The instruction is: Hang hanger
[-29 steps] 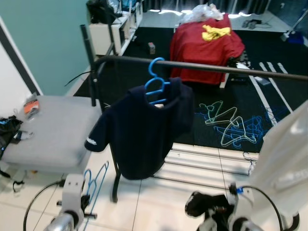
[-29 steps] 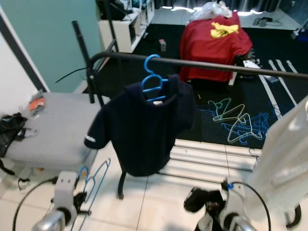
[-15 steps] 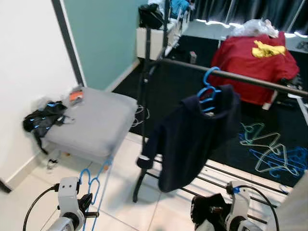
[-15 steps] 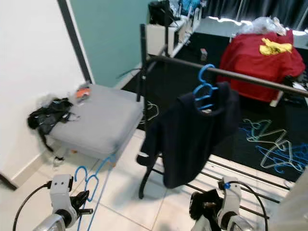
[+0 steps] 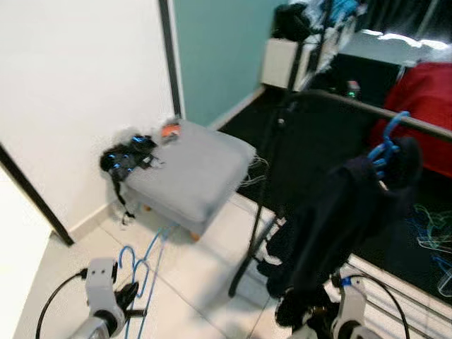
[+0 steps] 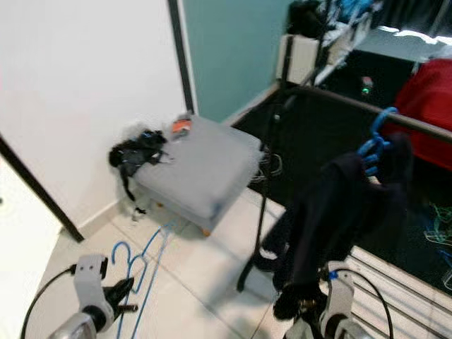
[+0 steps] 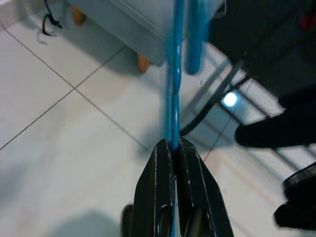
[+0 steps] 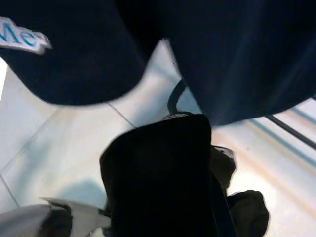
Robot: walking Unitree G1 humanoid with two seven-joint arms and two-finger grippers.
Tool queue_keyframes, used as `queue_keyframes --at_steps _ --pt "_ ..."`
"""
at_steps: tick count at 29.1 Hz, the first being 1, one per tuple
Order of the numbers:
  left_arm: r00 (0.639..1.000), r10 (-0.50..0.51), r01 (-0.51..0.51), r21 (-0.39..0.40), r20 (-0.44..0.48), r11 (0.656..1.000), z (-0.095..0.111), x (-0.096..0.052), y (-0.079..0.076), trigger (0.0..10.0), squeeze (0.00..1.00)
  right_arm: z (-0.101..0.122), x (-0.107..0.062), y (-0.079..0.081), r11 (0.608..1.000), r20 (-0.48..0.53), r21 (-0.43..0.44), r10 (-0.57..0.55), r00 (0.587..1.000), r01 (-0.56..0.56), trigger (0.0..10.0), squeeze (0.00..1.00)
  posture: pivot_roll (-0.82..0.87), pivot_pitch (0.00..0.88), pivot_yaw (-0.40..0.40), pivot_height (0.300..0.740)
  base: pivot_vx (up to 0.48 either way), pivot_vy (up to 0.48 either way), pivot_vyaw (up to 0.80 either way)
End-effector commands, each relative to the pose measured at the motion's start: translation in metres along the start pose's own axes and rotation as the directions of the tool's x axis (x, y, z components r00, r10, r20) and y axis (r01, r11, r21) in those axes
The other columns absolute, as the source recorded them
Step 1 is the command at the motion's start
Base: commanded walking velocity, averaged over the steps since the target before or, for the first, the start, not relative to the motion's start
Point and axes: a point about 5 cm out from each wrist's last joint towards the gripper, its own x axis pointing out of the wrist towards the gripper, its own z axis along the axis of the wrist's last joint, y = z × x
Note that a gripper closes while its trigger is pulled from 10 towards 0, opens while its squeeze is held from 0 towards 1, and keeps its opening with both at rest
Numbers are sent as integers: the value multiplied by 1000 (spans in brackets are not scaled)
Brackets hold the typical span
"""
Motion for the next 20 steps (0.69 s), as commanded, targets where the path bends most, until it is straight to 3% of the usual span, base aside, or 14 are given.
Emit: queue_keyframes --at_steps 1,20 --pt "999 17 -17 -9 -37 1000 -8 -5 6 10000 0 -3 1 4 1000 -7 1 10 1000 -10 10000 0 15 104 -30 740 0 0 781" --pt "999 8 -6 30 -52 1000 -5 2 5 10000 0 -4 3 4 1000 -6 2 0 1000 0 10000 0 19 106 -26 740 0 0 783"
